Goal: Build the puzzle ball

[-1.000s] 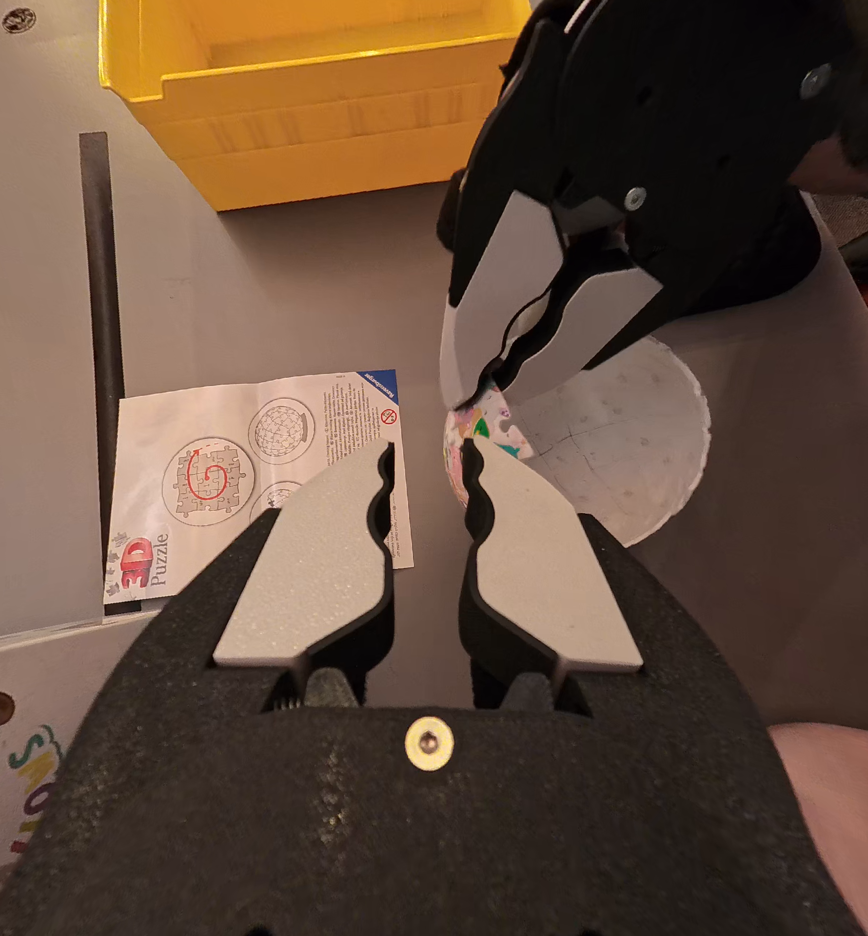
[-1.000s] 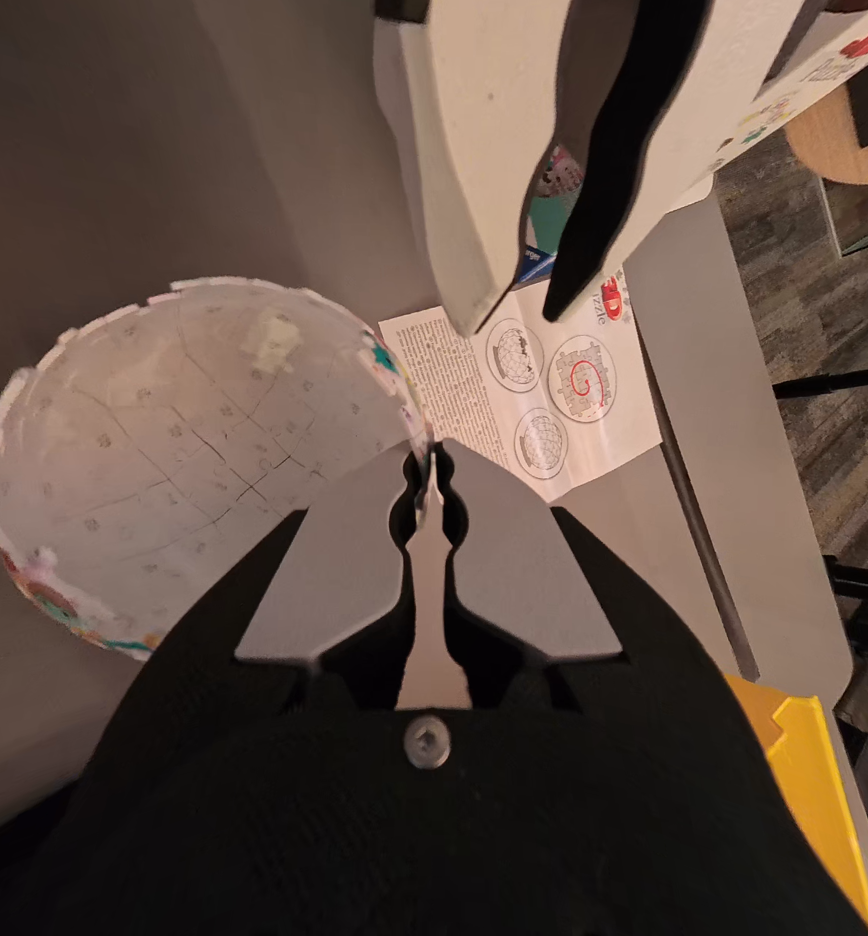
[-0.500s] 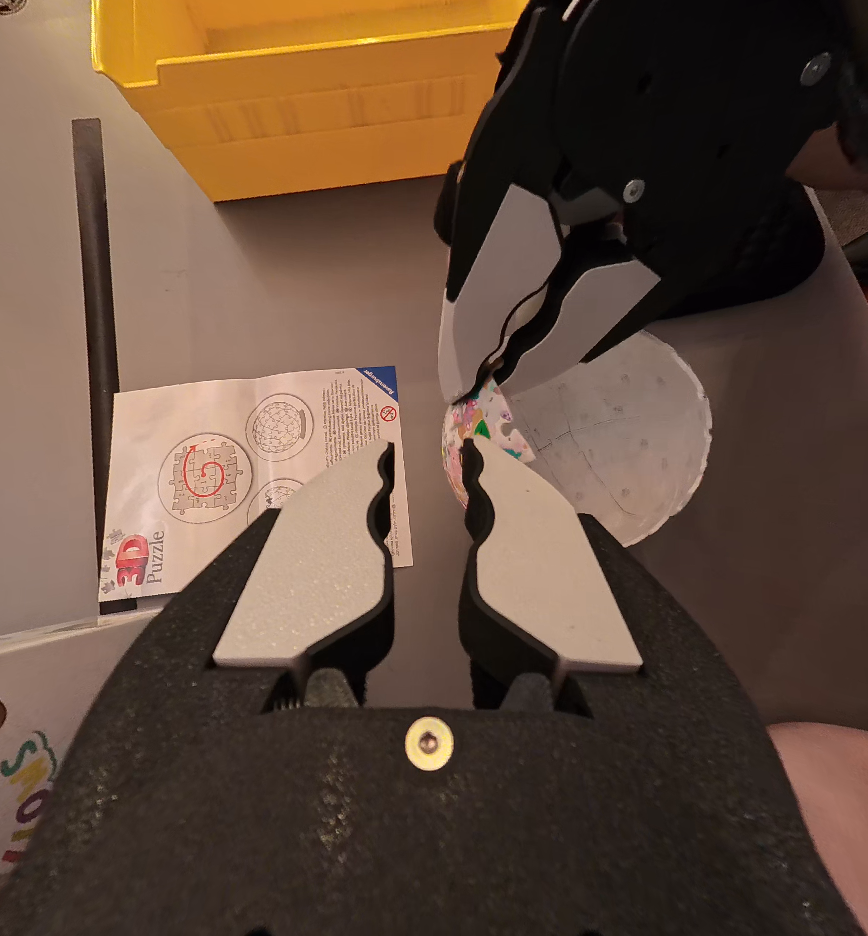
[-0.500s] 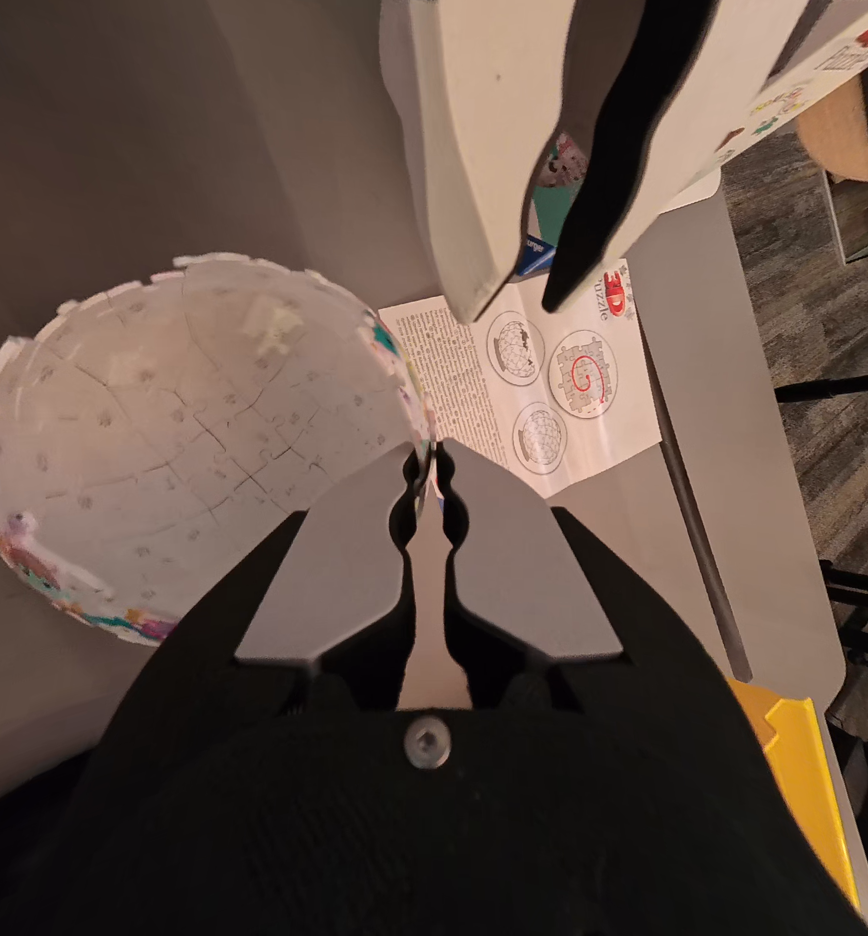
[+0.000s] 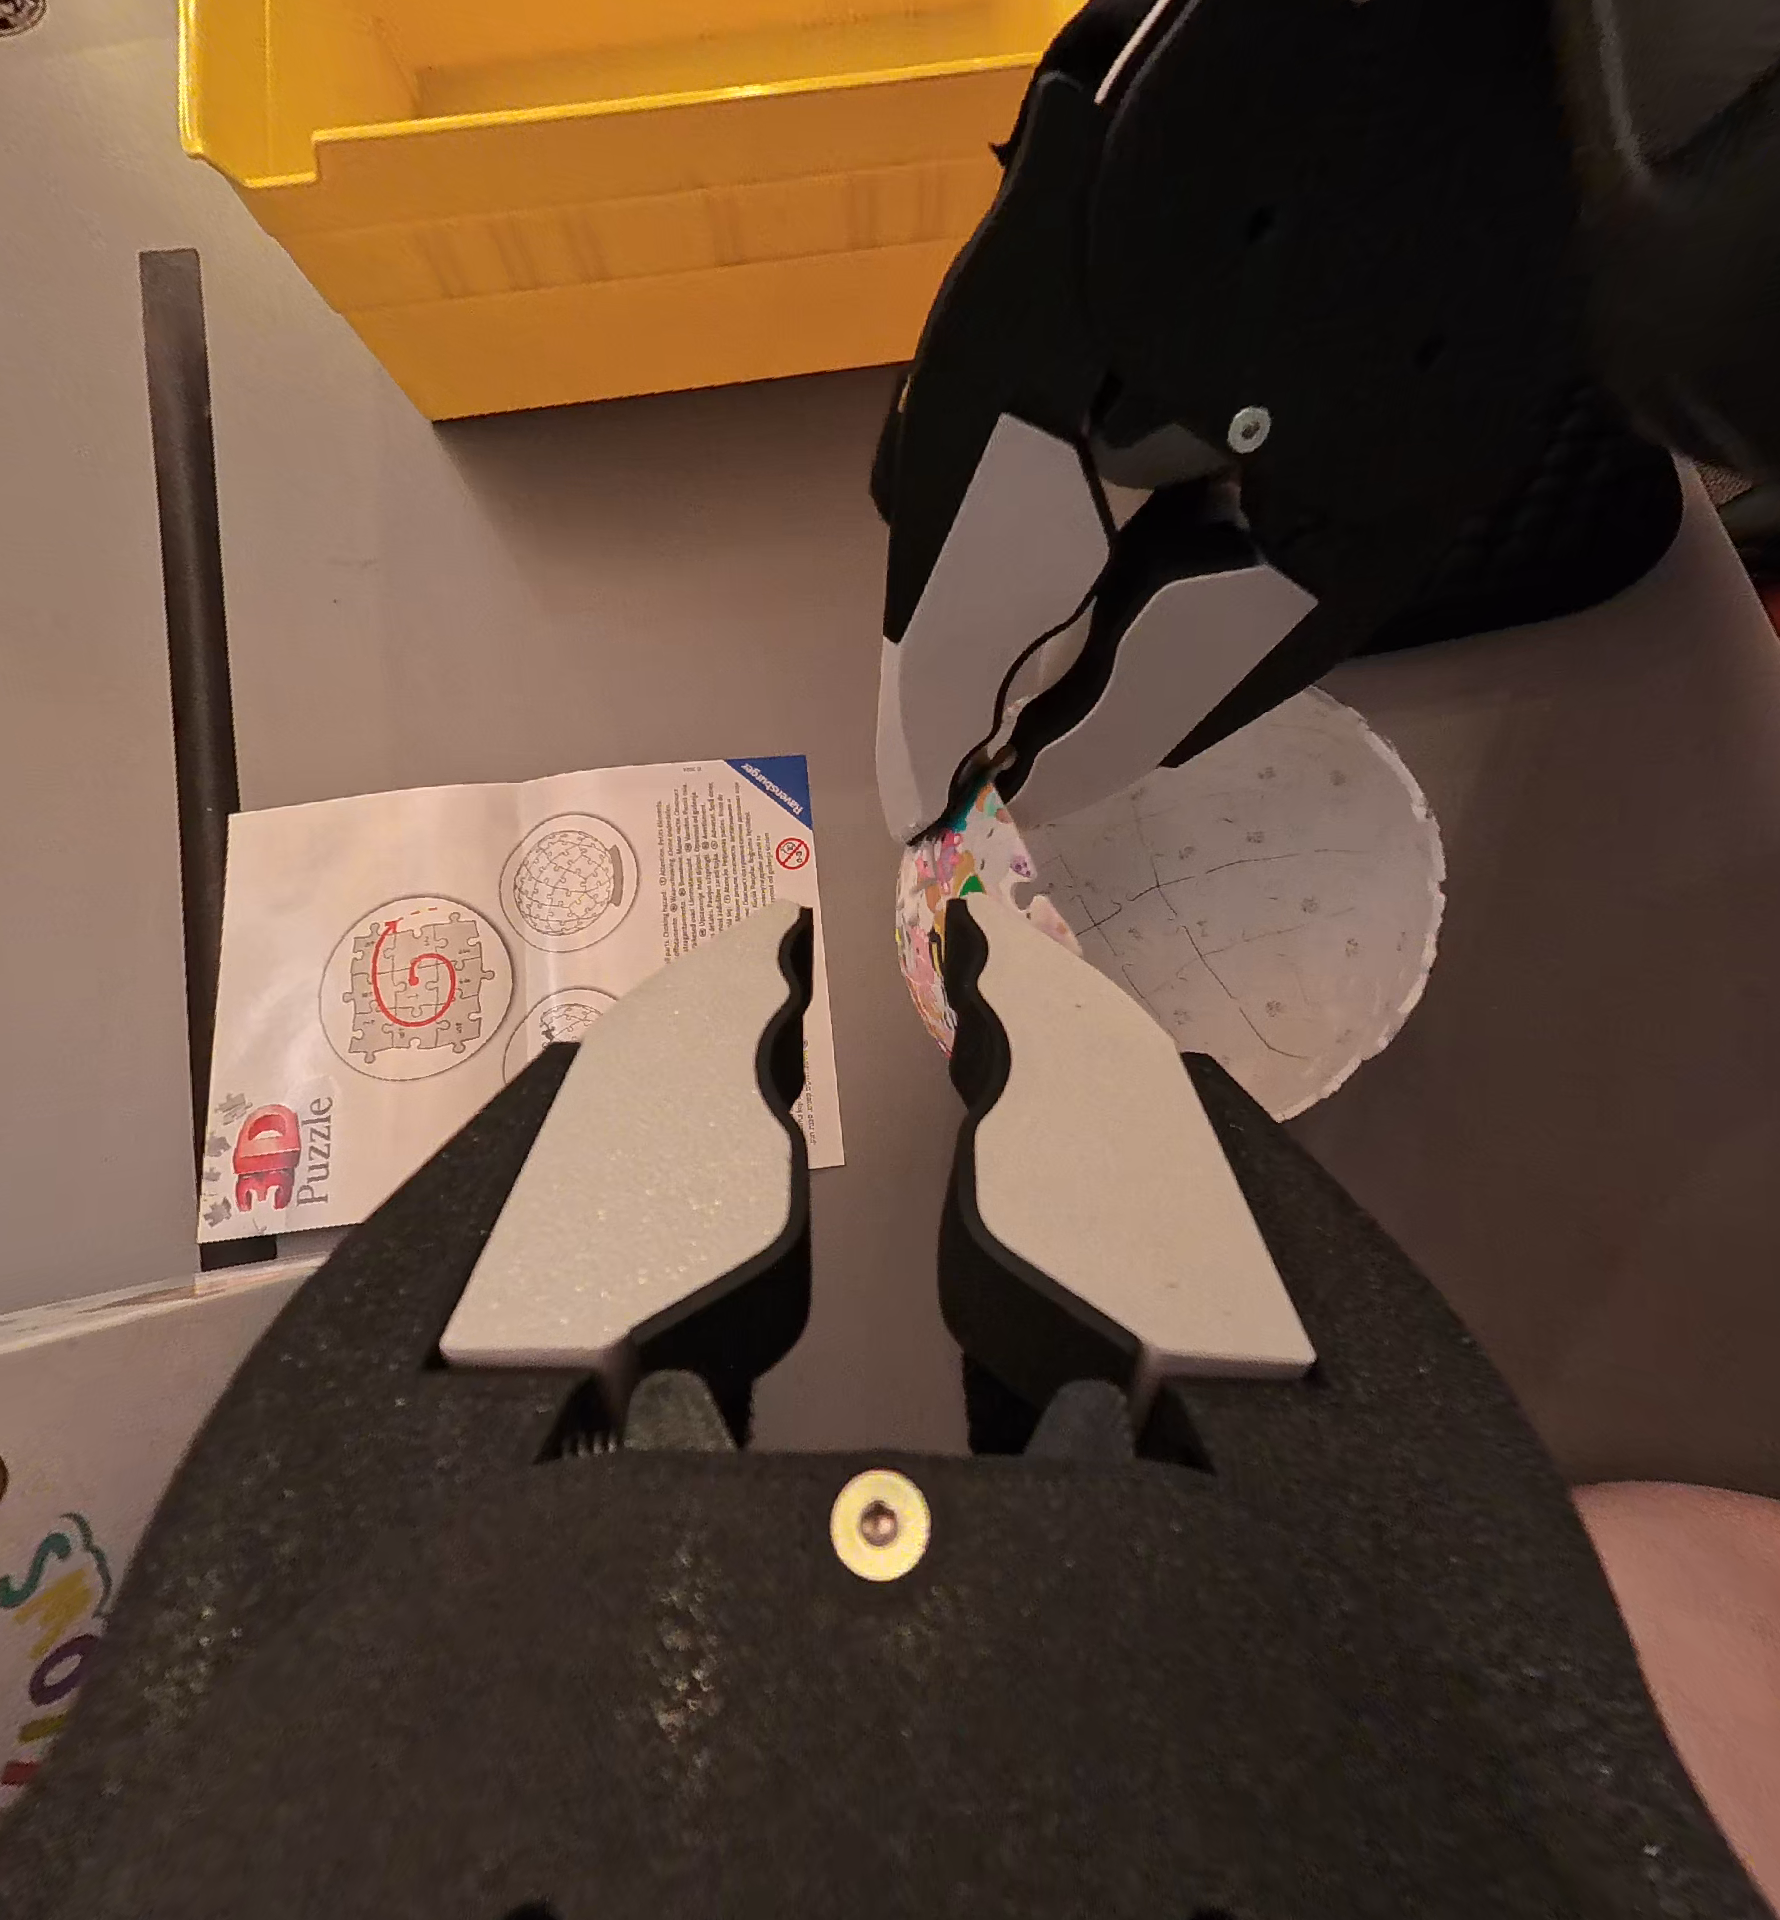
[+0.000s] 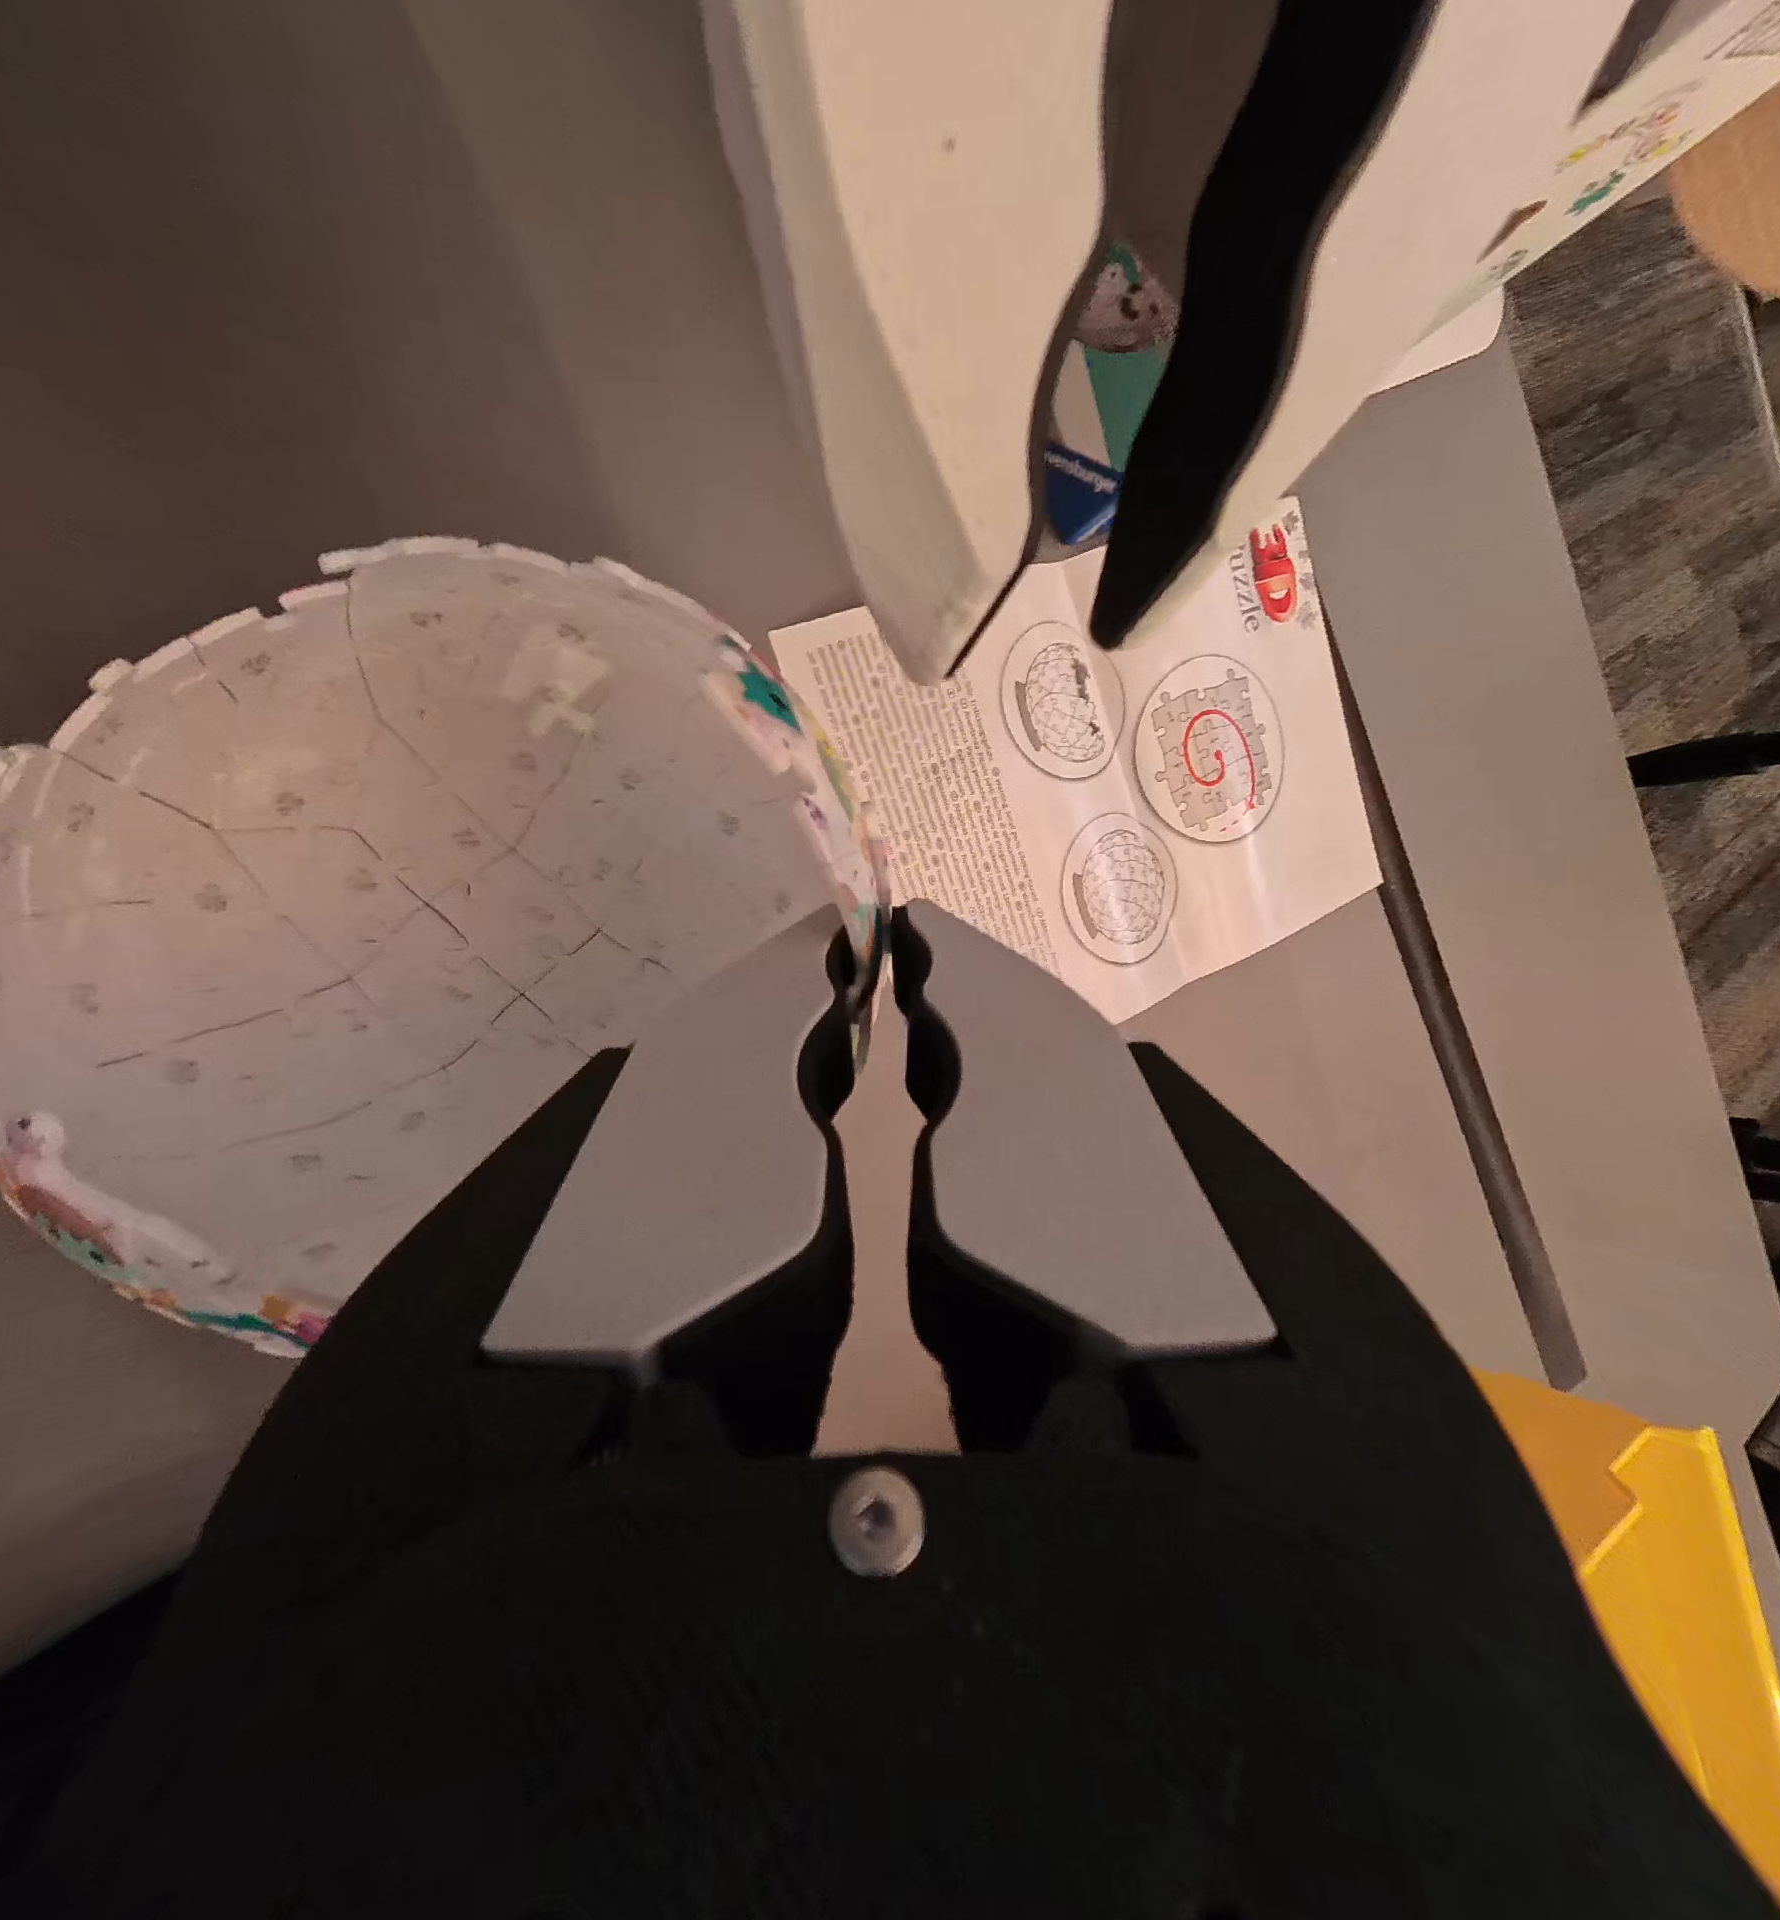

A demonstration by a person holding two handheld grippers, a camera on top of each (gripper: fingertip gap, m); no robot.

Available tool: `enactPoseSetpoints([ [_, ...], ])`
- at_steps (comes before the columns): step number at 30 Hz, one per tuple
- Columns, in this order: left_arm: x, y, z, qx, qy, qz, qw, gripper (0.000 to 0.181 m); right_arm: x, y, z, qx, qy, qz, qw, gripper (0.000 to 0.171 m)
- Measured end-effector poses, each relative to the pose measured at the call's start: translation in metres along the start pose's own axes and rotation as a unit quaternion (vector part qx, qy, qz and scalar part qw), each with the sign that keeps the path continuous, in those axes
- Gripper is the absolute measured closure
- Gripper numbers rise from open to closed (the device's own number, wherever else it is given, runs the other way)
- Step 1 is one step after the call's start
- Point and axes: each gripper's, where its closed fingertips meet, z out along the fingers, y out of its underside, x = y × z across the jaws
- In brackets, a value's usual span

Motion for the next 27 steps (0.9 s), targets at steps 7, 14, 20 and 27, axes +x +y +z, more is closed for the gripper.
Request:
enactPoseSetpoints([
  [7,-0.0002,-0.0001,0.0008,-0.001,0.000,-0.001,1.000,0.158,-0.0001,0.0019,-0.0001,-0.014,0.016,0.015,1.000,0.166],
  [14,0.0005,-0.0001,0.0017,-0.003,0.000,0.001,1.000,0.159,-0.0012,0.0019,-0.0020,-0.018,0.023,0.022,0.999,0.167],
  [20,0.0003,-0.0006,0.0015,-0.003,-0.001,0.001,1.000,0.159,-0.0024,0.0005,-0.0040,-0.006,0.017,0.024,1.000,0.166],
  [27,0.0013,-0.0004,0.0030,-0.006,0.001,0.002,1.000,0.159,-0.0010,-0.0050,-0.0033,0.014,0.035,0.015,0.999,0.166],
])
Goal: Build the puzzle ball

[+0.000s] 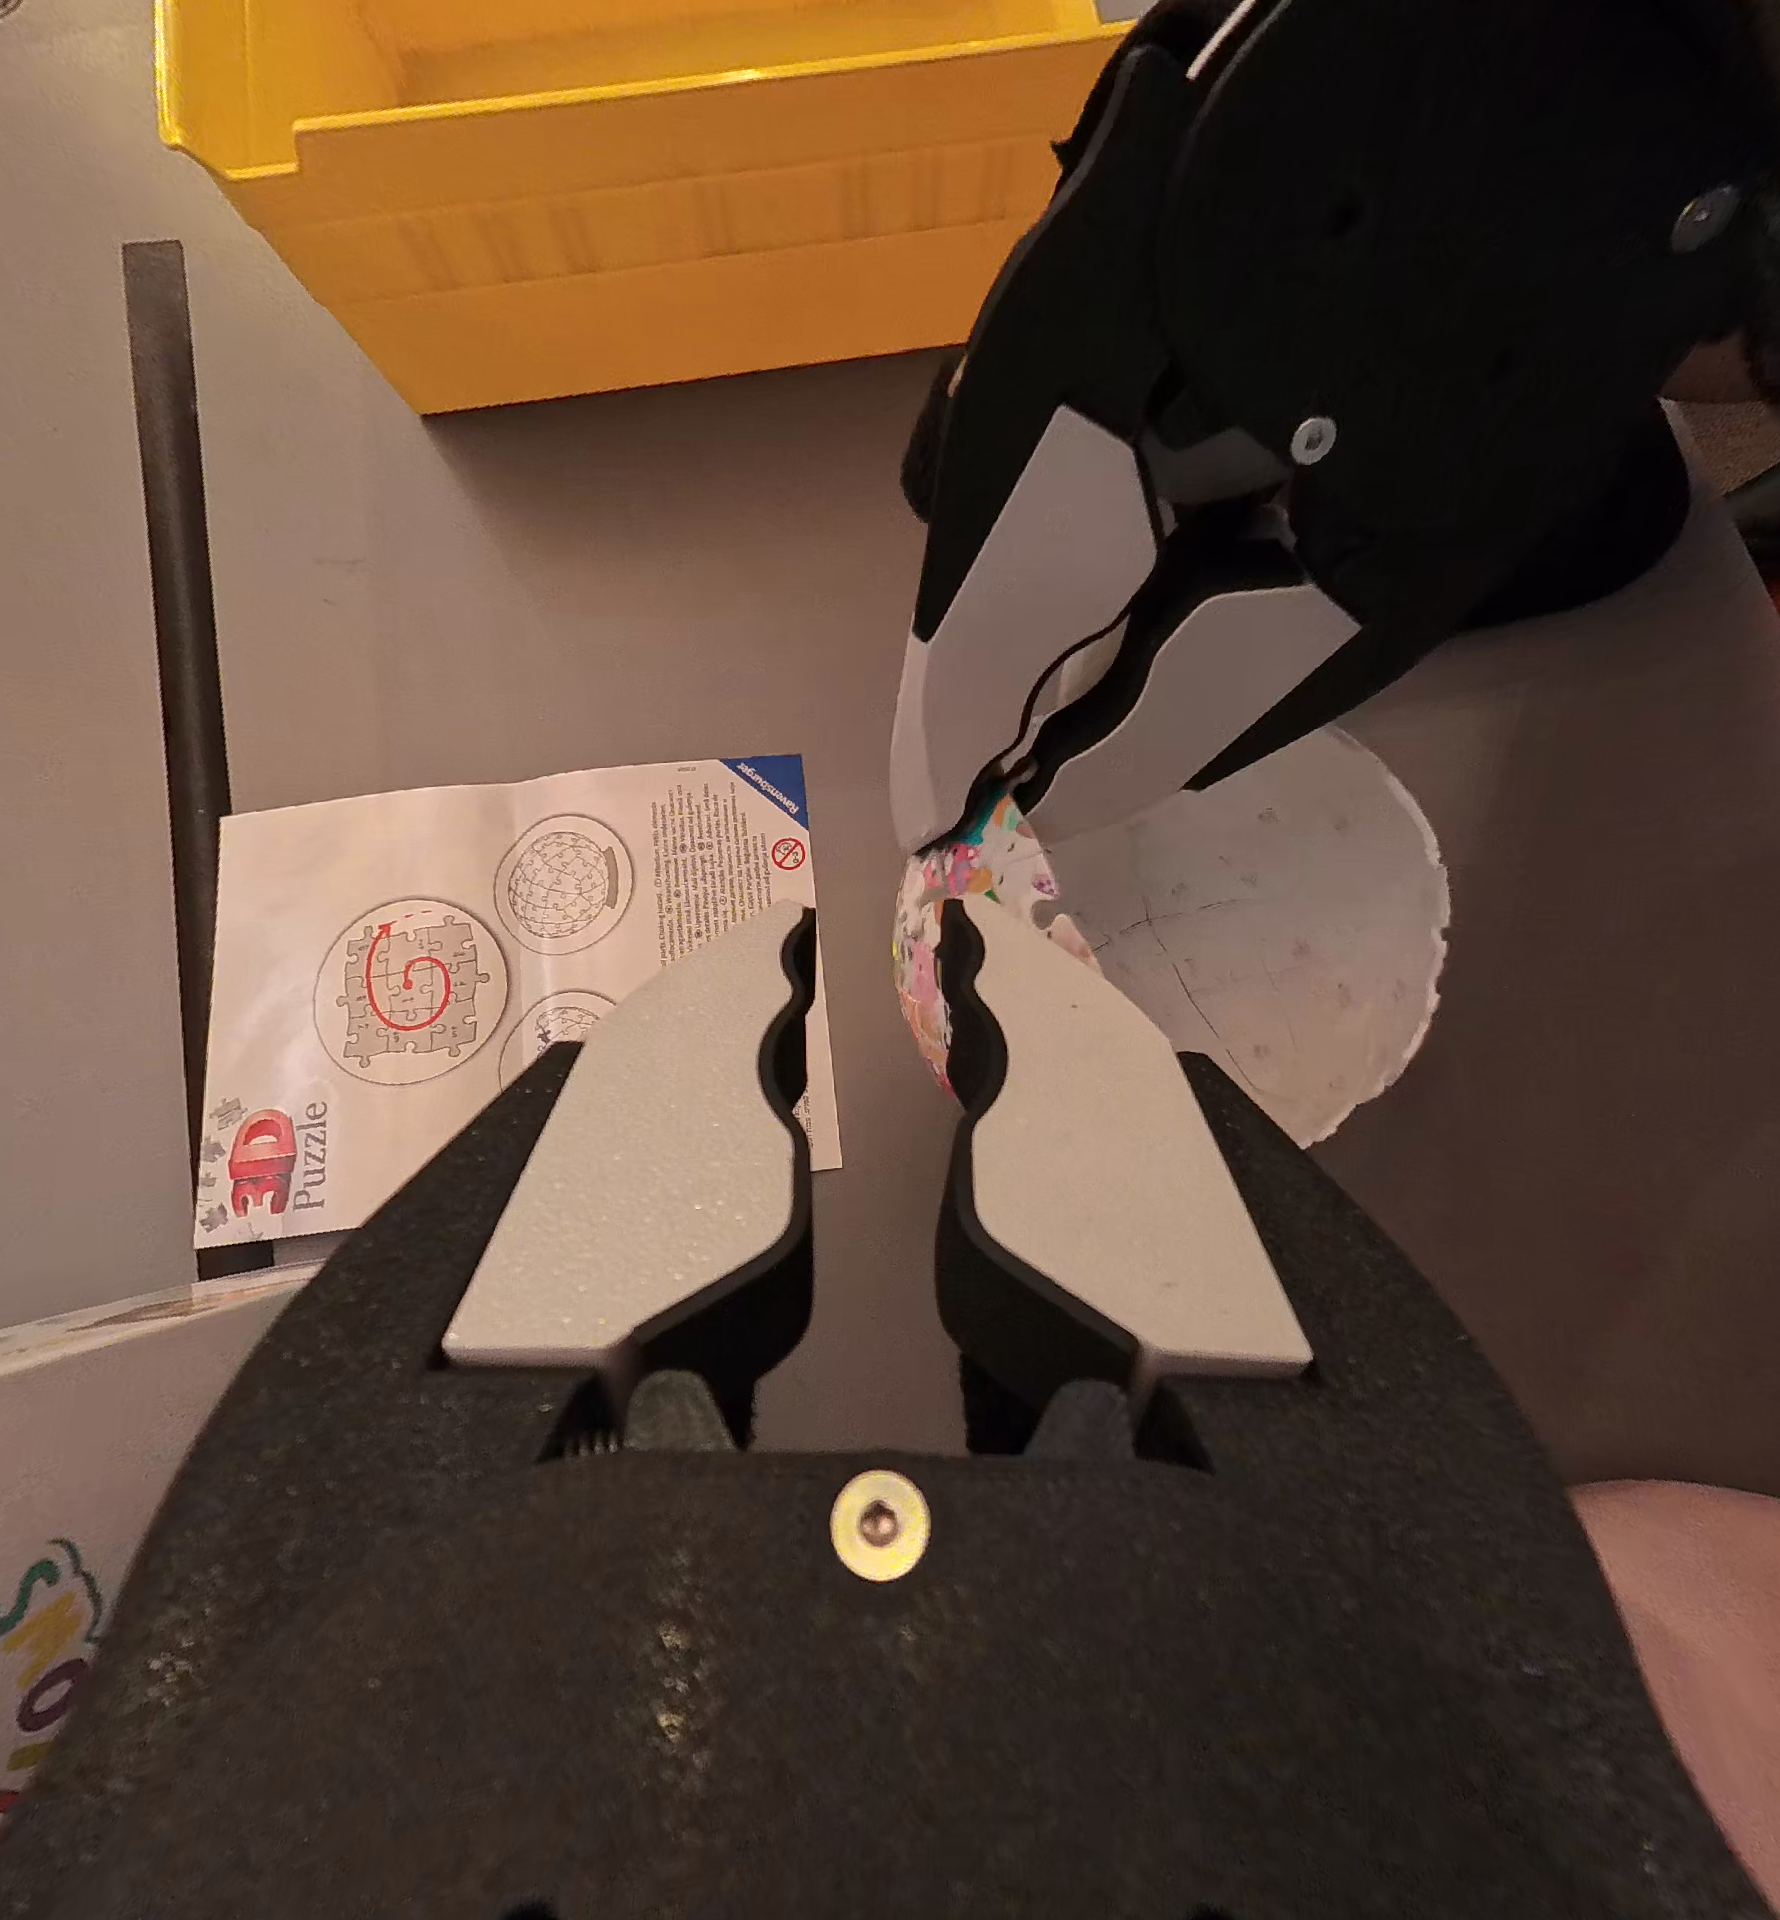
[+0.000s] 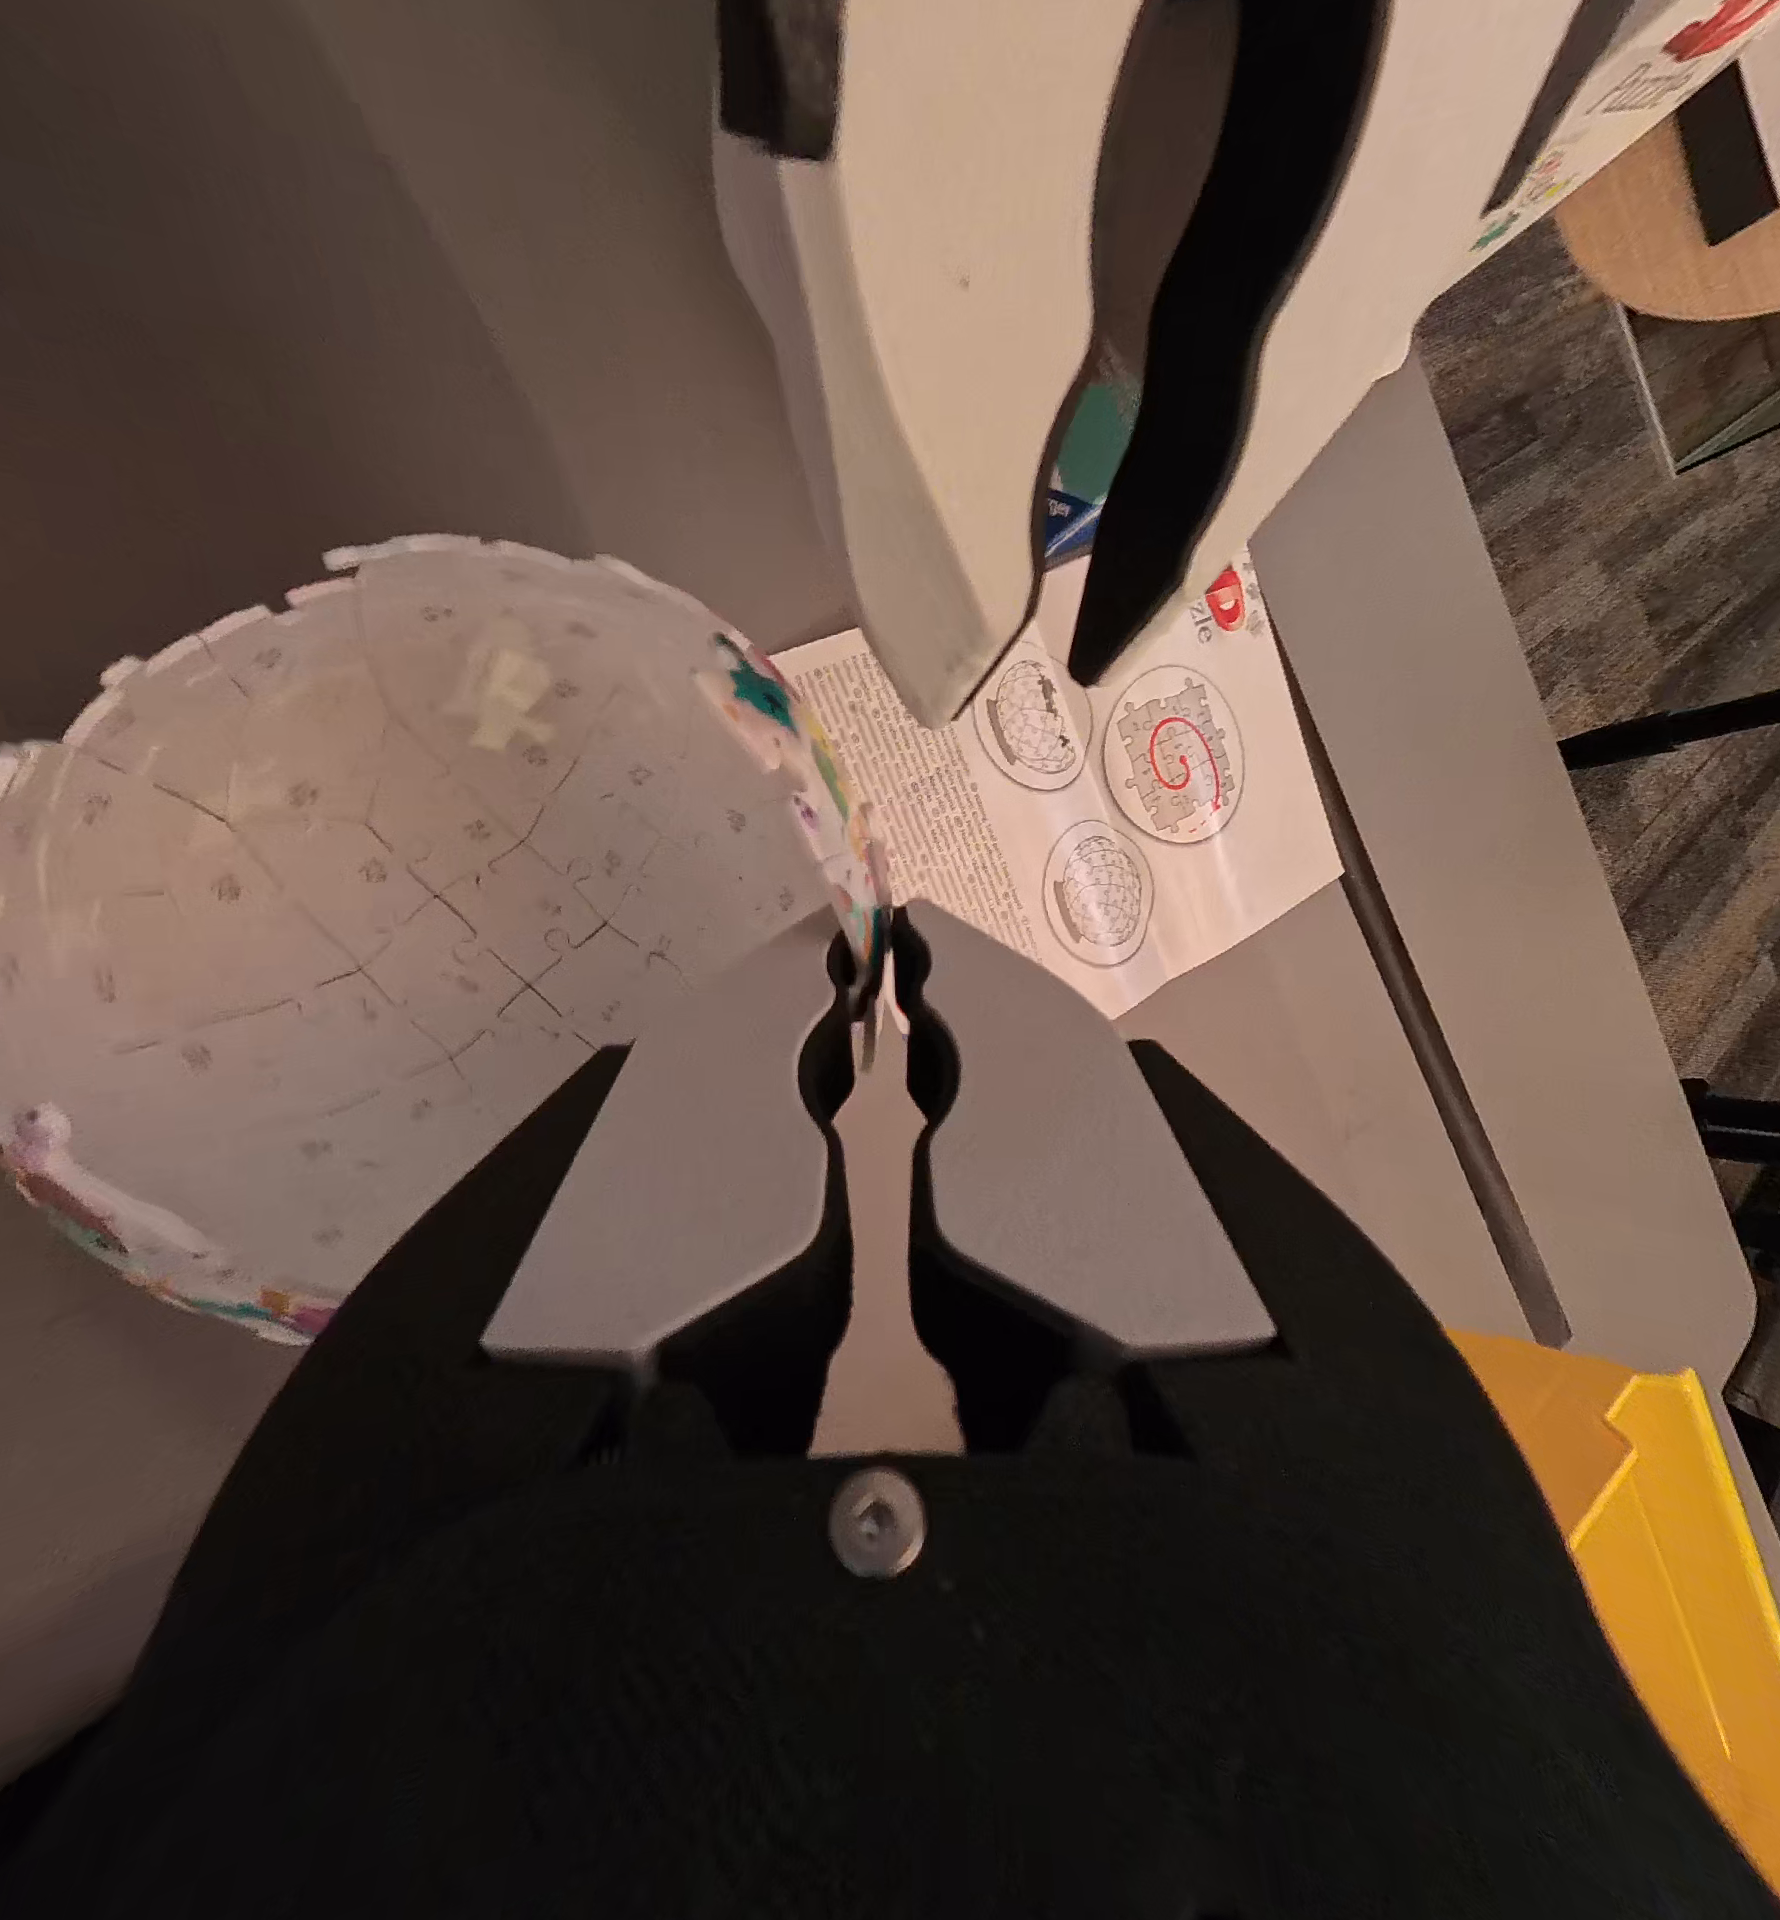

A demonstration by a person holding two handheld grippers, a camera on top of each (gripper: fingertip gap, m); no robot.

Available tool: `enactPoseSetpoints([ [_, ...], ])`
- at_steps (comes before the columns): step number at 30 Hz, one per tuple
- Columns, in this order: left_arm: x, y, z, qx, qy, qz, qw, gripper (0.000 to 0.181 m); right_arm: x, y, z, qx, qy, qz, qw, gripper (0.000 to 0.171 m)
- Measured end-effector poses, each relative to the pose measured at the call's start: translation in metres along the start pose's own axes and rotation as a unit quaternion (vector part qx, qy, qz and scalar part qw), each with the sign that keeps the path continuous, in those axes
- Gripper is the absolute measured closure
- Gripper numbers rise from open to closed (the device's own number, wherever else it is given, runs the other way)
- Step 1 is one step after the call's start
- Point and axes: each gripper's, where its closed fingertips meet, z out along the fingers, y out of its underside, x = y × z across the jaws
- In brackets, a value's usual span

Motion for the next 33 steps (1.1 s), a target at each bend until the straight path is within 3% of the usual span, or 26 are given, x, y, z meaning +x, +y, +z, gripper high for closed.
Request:
enactPoseSetpoints([
  [6,0.000,0.000,0.000,0.002,0.001,0.000,1.000,0.159,0.007,0.003,-0.002,-0.012,0.024,0.000,1.000,0.153],
  [16,0.000,-0.001,0.000,0.001,0.001,0.000,1.000,0.159,0.002,0.003,-0.004,-0.015,0.016,-0.039,0.999,0.150],
  [33,0.001,-0.001,0.003,-0.003,0.003,-0.001,1.000,0.159,0.003,-0.002,-0.002,-0.015,0.002,-0.021,1.000,0.166],
])
